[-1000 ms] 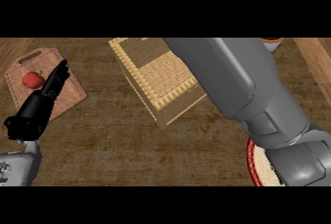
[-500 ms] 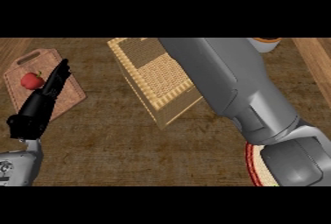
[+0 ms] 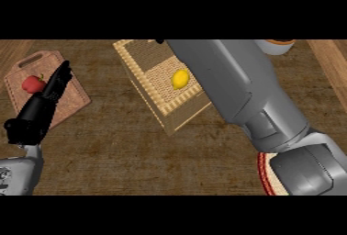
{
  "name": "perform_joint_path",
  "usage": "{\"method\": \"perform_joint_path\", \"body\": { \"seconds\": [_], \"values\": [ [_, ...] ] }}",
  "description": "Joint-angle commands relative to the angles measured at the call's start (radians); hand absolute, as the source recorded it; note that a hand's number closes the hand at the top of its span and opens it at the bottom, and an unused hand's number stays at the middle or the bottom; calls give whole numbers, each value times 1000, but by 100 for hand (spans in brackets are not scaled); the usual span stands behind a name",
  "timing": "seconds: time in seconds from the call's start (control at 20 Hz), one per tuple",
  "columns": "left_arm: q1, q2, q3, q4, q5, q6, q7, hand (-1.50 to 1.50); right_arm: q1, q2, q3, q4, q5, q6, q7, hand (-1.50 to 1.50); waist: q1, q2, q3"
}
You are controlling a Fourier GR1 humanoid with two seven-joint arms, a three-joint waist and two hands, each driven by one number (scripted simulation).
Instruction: Pick the lemon from the placemat and place it in the basket
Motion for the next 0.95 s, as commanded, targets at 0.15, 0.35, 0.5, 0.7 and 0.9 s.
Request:
{"method": "perform_joint_path", "body": {
  "seconds": [0.15, 0.35, 0.5, 0.7, 0.9],
  "values": [
    [12, -27, -16, 23, -29, 22, -30, 0, 8, -33, -54, -96, 19, -238, 32, -150, -7, 2, 0],
    [12, -10, -5, -9, -12, 4, -4, 0, 3, -79, -82, -156, 85, -422, 78, -150, -18, -8, 1],
    [1, -16, 3, -11, -12, 16, 21, 0, 51, -98, -93, -189, 140, -524, 99, -150, -31, -11, 1],
    [55, -10, 23, 24, -20, 24, -32, 0, 105, -169, -124, -274, 199, -557, 138, -150, -63, -20, 1],
    [59, 11, 54, -16, 15, 7, 20, 0, 263, -182, -138, -428, 242, -597, 119, -150, -82, -33, 3]
  ]
}}
